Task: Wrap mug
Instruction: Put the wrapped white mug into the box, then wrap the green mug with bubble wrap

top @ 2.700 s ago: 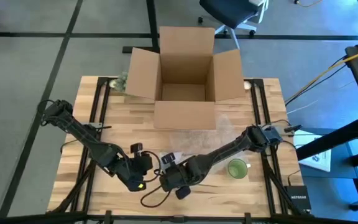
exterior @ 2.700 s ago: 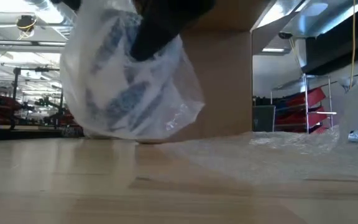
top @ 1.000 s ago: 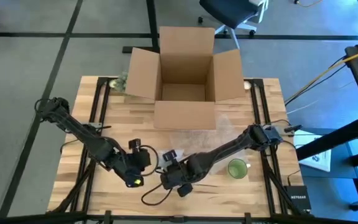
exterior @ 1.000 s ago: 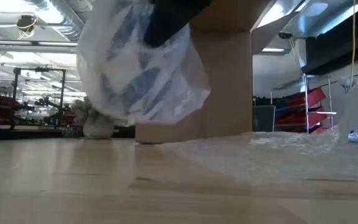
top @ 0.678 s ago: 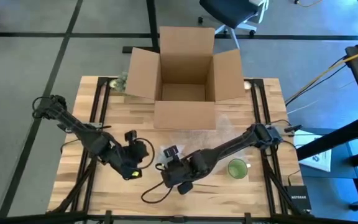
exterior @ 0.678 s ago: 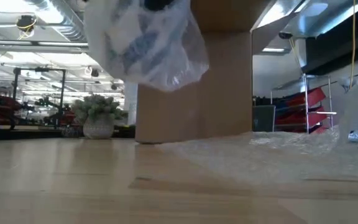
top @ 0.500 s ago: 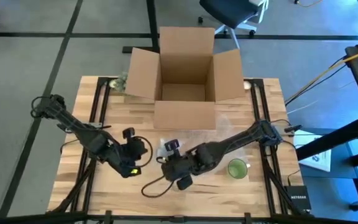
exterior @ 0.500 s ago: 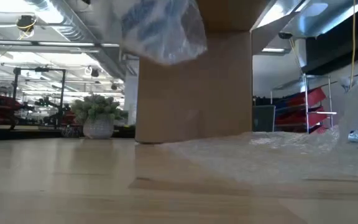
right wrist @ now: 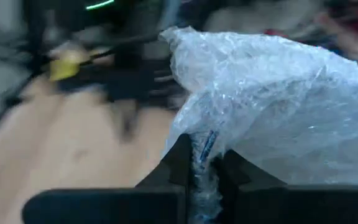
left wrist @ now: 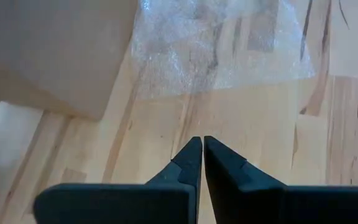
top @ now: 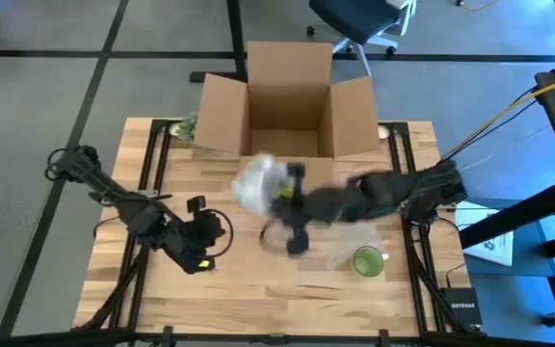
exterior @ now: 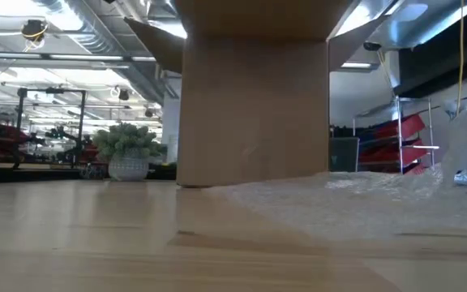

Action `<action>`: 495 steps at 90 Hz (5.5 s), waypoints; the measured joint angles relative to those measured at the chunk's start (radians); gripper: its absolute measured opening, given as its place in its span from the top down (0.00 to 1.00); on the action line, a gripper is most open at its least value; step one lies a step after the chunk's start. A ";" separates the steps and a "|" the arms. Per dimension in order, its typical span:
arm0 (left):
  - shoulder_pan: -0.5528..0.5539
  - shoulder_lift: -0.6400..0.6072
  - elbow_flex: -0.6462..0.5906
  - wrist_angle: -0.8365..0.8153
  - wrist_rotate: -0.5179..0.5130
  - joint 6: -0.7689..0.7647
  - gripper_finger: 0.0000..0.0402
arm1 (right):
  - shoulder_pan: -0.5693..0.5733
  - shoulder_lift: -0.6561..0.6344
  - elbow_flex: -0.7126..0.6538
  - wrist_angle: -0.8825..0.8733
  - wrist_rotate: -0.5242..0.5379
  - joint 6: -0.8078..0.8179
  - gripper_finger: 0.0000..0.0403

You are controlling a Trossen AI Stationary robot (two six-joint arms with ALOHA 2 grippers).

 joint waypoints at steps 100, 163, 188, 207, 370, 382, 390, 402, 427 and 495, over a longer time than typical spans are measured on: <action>0.002 0.000 0.000 0.010 0.002 -0.053 1.00 | -0.686 0.026 -0.568 0.089 -0.460 0.217 0.98; -0.001 0.000 0.000 0.010 0.010 -0.051 1.00 | -0.684 0.048 -0.749 0.246 -0.546 0.313 0.68; -0.001 0.000 0.000 0.010 0.017 -0.038 1.00 | -0.681 -0.011 -0.544 0.083 -0.589 0.243 0.46; -0.001 0.000 0.000 0.010 0.017 -0.029 1.00 | -0.624 -0.075 -0.383 -0.053 -0.602 0.216 0.44; 0.242 0.677 -0.257 1.303 0.297 0.240 1.00 | 0.372 0.026 -0.884 -0.201 -0.182 0.716 0.78; 0.209 0.678 -0.254 1.242 0.328 0.206 1.00 | 0.366 0.022 -0.854 -0.255 -0.177 0.750 0.97; 0.170 0.660 -0.255 1.171 0.339 0.197 1.00 | 0.356 0.015 -0.803 -0.337 -0.136 0.790 0.95; 0.121 0.615 -0.256 1.067 0.337 0.155 1.00 | 0.340 0.006 -0.729 -0.520 -0.066 0.875 0.98; 0.038 0.550 -0.259 0.884 0.292 0.080 1.00 | 0.327 -0.054 -0.719 -0.736 0.032 1.158 1.00; -0.186 0.546 -0.258 0.615 0.175 -0.192 1.00 | 0.321 -0.090 -0.935 -0.750 -0.174 1.546 0.99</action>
